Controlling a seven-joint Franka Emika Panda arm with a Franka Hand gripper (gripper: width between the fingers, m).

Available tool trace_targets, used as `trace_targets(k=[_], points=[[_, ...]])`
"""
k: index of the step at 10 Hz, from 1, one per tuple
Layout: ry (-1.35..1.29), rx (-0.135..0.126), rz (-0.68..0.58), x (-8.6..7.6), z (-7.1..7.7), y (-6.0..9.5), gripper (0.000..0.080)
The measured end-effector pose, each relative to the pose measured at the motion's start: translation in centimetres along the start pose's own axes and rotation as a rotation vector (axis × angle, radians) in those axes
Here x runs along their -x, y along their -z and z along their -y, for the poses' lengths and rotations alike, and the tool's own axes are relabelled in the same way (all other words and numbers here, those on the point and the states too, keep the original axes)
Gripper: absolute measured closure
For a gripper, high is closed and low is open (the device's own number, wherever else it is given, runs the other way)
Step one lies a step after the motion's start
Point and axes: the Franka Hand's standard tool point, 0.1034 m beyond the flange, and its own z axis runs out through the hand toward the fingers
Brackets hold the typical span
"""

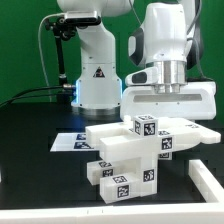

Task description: Assemble chair

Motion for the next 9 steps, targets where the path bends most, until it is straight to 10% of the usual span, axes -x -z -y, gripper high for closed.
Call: trace_targets(k=[9], points=[[0.016,0.013,0.002,-0.7,0.1,-1.8,0.0150]])
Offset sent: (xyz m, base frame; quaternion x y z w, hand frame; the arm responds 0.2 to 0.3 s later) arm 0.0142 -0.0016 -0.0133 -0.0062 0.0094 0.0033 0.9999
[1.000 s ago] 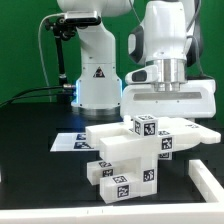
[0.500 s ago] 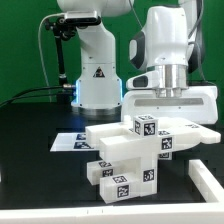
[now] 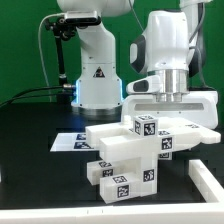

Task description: Assemble chair

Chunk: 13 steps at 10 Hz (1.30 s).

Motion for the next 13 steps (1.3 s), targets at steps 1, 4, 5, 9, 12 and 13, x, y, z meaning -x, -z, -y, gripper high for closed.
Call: trace_targets(k=[1,4,5,9,12,13], points=[[0.000,0.000,0.000,-0.02,-0.02,0.00,0.0150],[0.002,0.001,0.000,-0.06,-0.12,-0.01,0.0251],[0.005,0.001,0.000,-0.07,-0.12,-0.01,0.0251],[0.015,0.001,-0.001,-0.07,-0.11,0.00,0.0517],[0.019,0.001,-0.001,-0.07,-0.11,0.00,0.0517],[0.020,0.001,-0.001,-0.07,-0.11,0.00,0.0517]])
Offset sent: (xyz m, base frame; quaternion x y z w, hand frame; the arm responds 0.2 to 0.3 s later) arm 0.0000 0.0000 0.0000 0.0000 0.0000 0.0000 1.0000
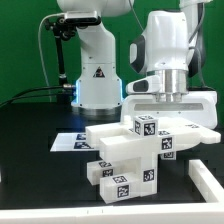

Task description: Assemble chair

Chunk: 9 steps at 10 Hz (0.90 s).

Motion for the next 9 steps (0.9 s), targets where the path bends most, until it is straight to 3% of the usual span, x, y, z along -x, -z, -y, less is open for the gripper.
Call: trace_targets(k=[2,4,6,8,9], points=[[0.005,-0.001,0.005,0.1,0.1,0.3,0.0517],[-0.009,-0.030,0.043,1.3,0.3,4.2,0.0517],[-0.019,-0.050,0.051,2.4,-0.1,6.6,0.0517],[0.005,-0.040,0.045,1.5,-2.1,6.6,0.0517],[0.019,-0.031,0.030,-0.2,-4.0,6.6,0.0517]])
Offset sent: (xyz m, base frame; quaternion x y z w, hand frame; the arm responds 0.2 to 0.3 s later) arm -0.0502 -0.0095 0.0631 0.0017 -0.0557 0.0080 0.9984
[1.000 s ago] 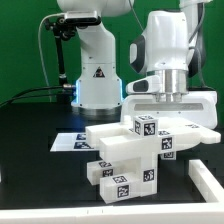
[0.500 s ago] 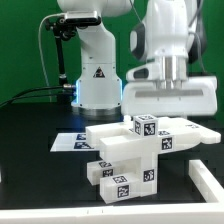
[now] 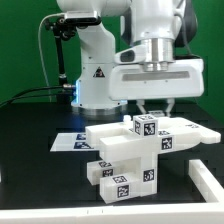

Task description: Assemble chair

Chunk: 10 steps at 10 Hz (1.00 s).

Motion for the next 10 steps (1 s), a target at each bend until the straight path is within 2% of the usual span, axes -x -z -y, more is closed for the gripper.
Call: trace_targets(k=[1,2,3,4,6,10], points=[[0.019,0.008,-0.011,-1.6,-1.7,0.1,0.0517],[0.036,-0.004,0.009,-3.5,-2.7,0.9,0.0517],[0.031,-0.027,0.003,-6.2,-3.2,2.8,0.0517],[0.025,-0.033,-0.003,-8.4,-3.8,3.8,0.0515],[0.000,-0.038,0.025,-10.1,-2.8,4.8,0.0515],[0.009,-0.027,0.017,-9.7,-3.2,4.0,0.0515]])
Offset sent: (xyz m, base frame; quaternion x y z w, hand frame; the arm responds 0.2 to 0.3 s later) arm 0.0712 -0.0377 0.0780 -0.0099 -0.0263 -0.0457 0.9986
